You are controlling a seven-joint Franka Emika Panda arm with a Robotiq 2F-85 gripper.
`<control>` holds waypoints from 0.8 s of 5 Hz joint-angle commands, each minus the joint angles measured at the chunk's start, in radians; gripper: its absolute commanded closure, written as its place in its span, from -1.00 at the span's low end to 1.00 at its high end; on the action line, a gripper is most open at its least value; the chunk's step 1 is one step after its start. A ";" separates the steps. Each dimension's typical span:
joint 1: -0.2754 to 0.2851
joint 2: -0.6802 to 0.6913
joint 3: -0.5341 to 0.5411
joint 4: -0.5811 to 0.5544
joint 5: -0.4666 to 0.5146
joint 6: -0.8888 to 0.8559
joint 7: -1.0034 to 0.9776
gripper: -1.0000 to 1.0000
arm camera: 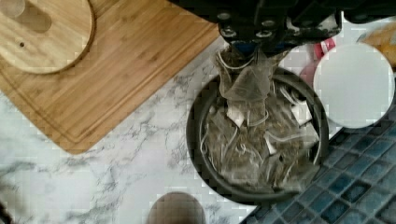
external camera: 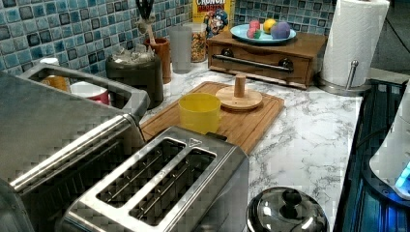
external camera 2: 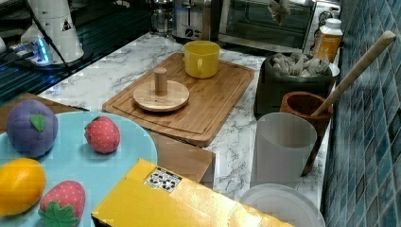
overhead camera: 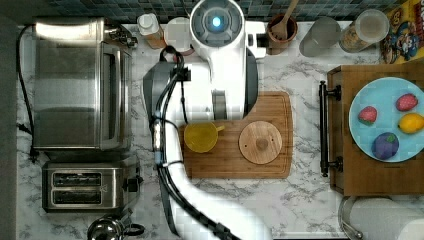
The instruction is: Get a tea bag.
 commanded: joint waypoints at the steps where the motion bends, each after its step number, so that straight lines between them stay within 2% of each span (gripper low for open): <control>1: -0.007 -0.277 0.002 -0.332 0.015 0.003 -0.050 1.00; 2: -0.015 -0.288 0.024 -0.343 -0.081 0.028 0.056 1.00; 4: 0.007 -0.288 0.002 -0.344 -0.081 0.028 0.056 1.00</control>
